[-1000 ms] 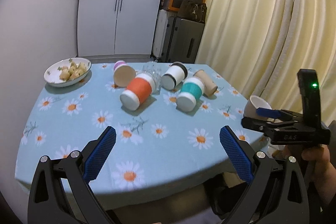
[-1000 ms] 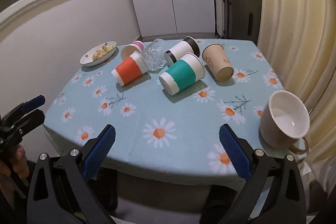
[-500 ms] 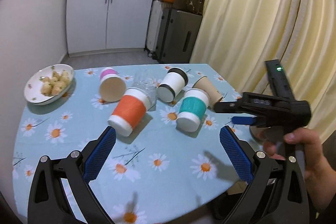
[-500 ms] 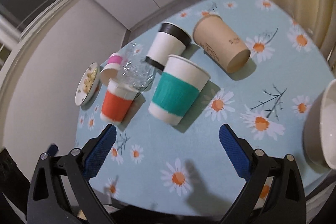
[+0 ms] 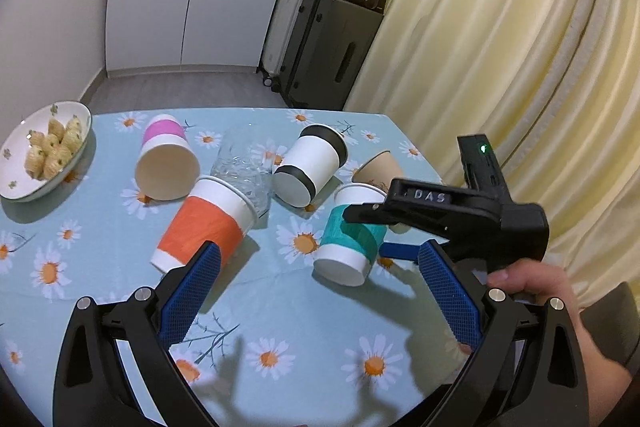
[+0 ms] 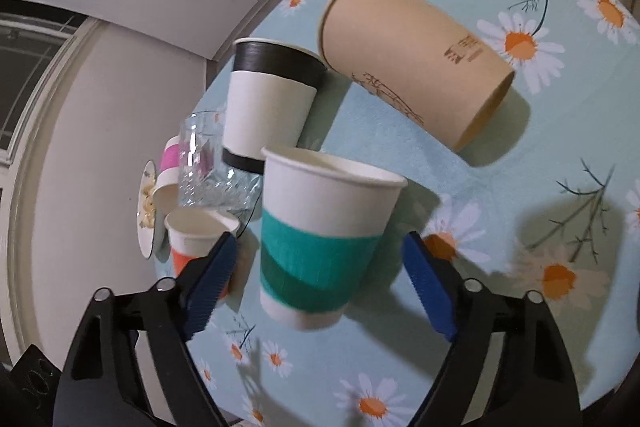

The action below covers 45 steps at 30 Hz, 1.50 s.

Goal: Flip cup upright
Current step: 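Reach the right gripper to the teal-banded cup and close on its side, then lift the teal-banded cup with the right gripper and rotate it rim-up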

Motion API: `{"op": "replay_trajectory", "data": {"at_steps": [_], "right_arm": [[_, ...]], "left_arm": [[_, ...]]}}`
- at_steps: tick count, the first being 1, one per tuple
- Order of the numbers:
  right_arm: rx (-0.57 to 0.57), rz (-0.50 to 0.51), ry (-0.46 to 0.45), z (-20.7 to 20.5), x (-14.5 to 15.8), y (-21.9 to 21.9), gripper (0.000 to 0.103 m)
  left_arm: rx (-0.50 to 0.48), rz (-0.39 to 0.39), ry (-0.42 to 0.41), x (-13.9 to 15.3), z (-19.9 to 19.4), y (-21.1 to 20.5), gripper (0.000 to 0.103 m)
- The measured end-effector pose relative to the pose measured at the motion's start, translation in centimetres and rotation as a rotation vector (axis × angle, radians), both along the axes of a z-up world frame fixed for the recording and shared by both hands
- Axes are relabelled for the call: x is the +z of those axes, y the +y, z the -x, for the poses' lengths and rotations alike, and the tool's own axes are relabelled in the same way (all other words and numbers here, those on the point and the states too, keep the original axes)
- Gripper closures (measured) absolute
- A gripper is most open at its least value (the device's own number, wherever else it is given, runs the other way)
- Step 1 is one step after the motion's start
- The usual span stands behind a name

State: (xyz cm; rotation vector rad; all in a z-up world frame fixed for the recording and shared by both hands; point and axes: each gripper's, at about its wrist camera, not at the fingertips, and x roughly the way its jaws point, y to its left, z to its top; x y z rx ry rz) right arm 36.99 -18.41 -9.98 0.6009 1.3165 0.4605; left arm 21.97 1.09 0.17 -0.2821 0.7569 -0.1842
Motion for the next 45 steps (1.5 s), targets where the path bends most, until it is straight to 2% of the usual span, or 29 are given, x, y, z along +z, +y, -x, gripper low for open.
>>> {"op": "replay_trajectory", "data": {"at_steps": [5,10,18,25,30,34,45], "right_arm": [[0.001,-0.035,0.033,-0.3,-0.8,-0.4,0.037],[0.022,-0.045,0.034,0.0,0.0,-1.1,0.038],[0.324,0.012,-0.019,2.6,3.8,0.5,0.038],[0.557,0.052,-0.079,5.7,5.6,3.0,0.038],[0.637,0.066,-0.035,8.3,4.0,4.9,0.038],[0.682,0.087,0.021,9.2,2.1,6.0,0.038],[0.726,0.109,0.051,10.5,0.6,7.3,0.038]], "left_arm": [[0.000,0.005,0.016,-0.8,-0.7,0.2,0.006],[-0.006,0.012,0.024,-1.3,-0.4,0.5,0.006],[-0.036,0.046,0.026,-0.5,2.5,1.3,0.006],[-0.058,0.161,0.118,-1.2,5.8,2.9,0.006],[-0.080,0.254,0.194,-2.8,8.4,3.4,0.007],[-0.074,0.291,0.226,-3.7,10.0,3.7,0.007],[-0.022,0.287,0.282,-6.1,10.6,4.4,0.007]]}}
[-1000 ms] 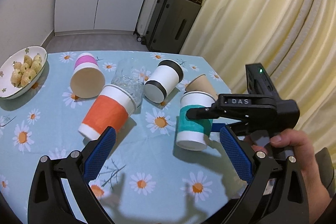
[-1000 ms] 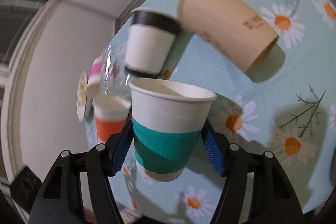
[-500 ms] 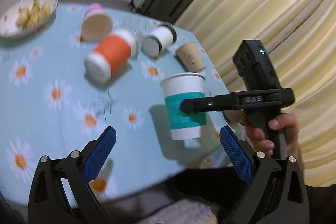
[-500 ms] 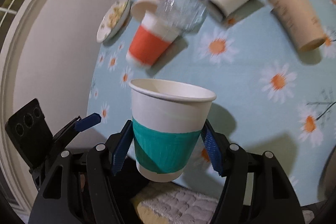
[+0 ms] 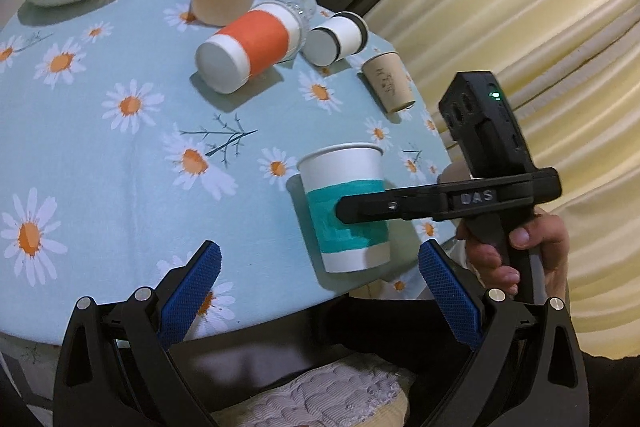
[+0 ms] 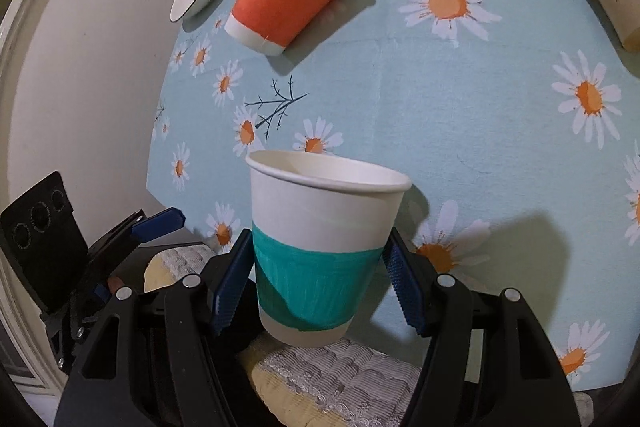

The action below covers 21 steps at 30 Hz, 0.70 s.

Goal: Flip cup upright
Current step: 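Lift the teal-banded cup with the right gripper and rotate it rim-up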

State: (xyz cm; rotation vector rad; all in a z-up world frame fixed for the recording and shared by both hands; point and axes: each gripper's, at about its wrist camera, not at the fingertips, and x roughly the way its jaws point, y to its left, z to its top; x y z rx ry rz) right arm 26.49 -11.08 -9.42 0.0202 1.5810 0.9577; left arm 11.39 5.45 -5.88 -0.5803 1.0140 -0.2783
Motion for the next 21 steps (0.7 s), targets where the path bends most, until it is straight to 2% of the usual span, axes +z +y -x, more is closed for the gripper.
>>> {"op": "replay_trajectory", "data": {"at_steps": [5,8,15,21], "right_arm": [[0.000,-0.002,0.006,0.1,-0.3,0.0,0.037],[-0.023,0.006,0.023,-0.3,-0.6,-0.4,0.029],[-0.058,-0.024,0.043,-1.0,-0.2,-1.6,0.028],[-0.098,-0.074,0.042,-1.3,1.3,-3.0,0.028]], "left_arm": [[0.012,0.005,0.015,-0.6,-0.2,0.2,0.007],[0.015,0.005,0.016,-0.6,-0.2,0.4,0.007],[0.032,0.012,0.023,-0.7,-0.4,0.8,0.007],[0.030,0.034,0.036,-0.4,-1.1,0.4,0.007]]}}
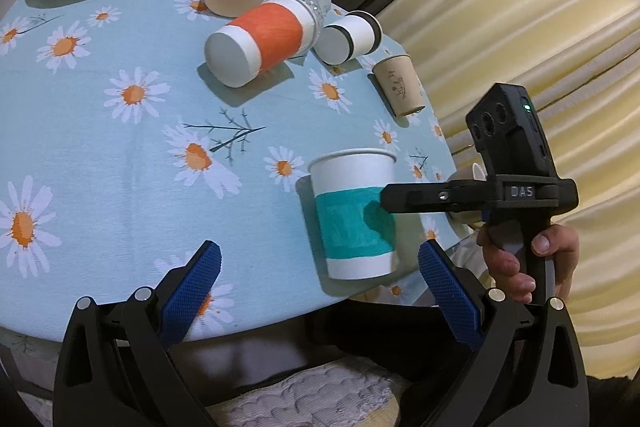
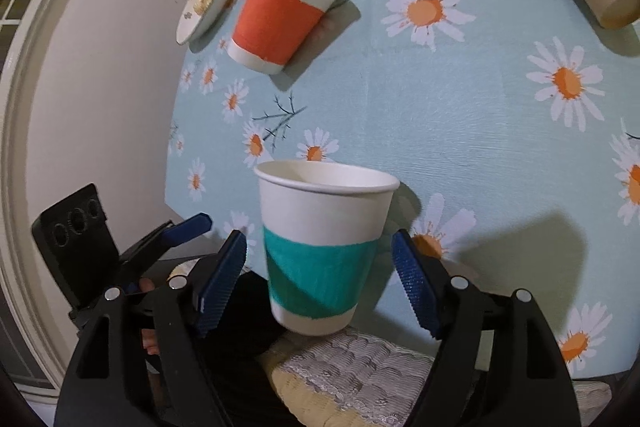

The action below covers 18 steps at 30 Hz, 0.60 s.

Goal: Flip cup upright
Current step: 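Lift the teal-banded cup with the right gripper and rotate it rim-up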

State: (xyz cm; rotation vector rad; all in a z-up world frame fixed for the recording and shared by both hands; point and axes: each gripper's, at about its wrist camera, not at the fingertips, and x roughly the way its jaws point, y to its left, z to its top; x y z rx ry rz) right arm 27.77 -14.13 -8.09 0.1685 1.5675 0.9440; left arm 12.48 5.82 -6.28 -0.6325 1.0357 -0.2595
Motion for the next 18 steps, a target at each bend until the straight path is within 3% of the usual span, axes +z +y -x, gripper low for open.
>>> {"op": "replay_trajectory", "data": {"at_steps": [6,18], "right_arm": [[-0.099,-0.065,-0.042,-0.1,2.5,-3.8,0.028],[-0.235,-0.160,-0.090,1.6,4.5,-11.5,0.028]], "left_arm": [[0.001,0.022,0.032,0.5,-1.9,-0.9,0.008],[-0.056,-0.100,0.195,-0.4,-7.2,-6.3,0.008]]}}
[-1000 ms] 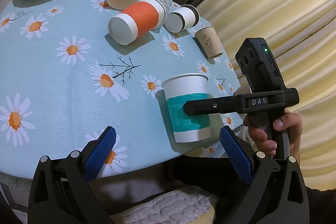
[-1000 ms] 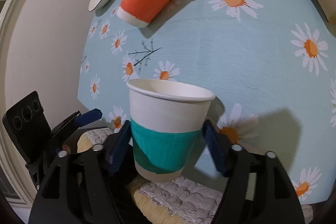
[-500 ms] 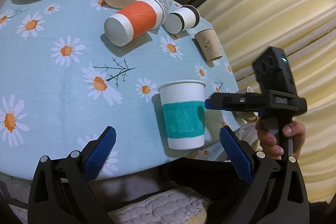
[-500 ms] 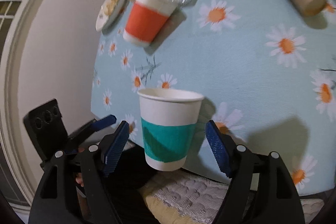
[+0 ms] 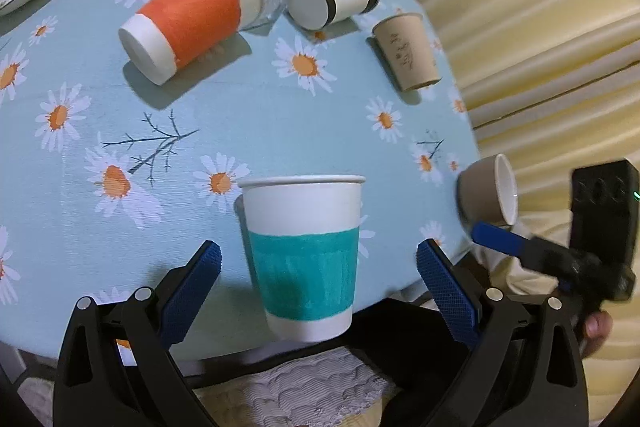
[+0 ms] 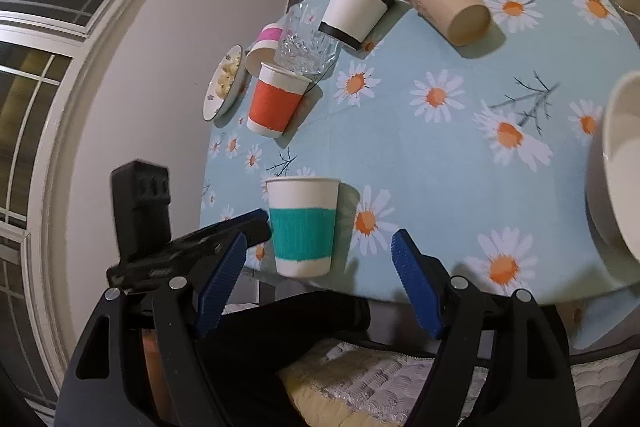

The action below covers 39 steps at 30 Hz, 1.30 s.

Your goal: Flip cup upright

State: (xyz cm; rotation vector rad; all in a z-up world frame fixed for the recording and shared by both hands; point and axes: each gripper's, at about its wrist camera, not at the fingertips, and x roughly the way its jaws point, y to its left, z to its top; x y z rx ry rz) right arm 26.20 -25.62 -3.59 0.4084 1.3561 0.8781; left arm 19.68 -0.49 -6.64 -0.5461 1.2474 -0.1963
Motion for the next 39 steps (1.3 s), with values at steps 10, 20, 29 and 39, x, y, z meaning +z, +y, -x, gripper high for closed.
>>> {"op": "replay_trajectory", "data": {"at_steps": [10,20,29,39], "right_arm": [[-0.003,-0.029,-0.019,0.0,0.5,-1.3,0.028],[-0.001,-0.023,-0.022,0.0,0.4,-1.6,0.028],[0.028,-0.034,-0.029,0.6,0.5,-0.7,0.028],[0.016,-0.048,-0.027,0.4,0.6,-0.6,0.028]], "left_arm": [[-0.014,-0.111,0.085,-1.2,-1.7,-1.7,0.021],[0.019,-0.146,0.099,-1.4,-1.7,-1.4,0.039],[0.053,-0.158,0.030,0.5,-0.4,-1.1,0.040],[0.153,-0.357,-0.313,4.5,3.8,-2.8,0.040]]}}
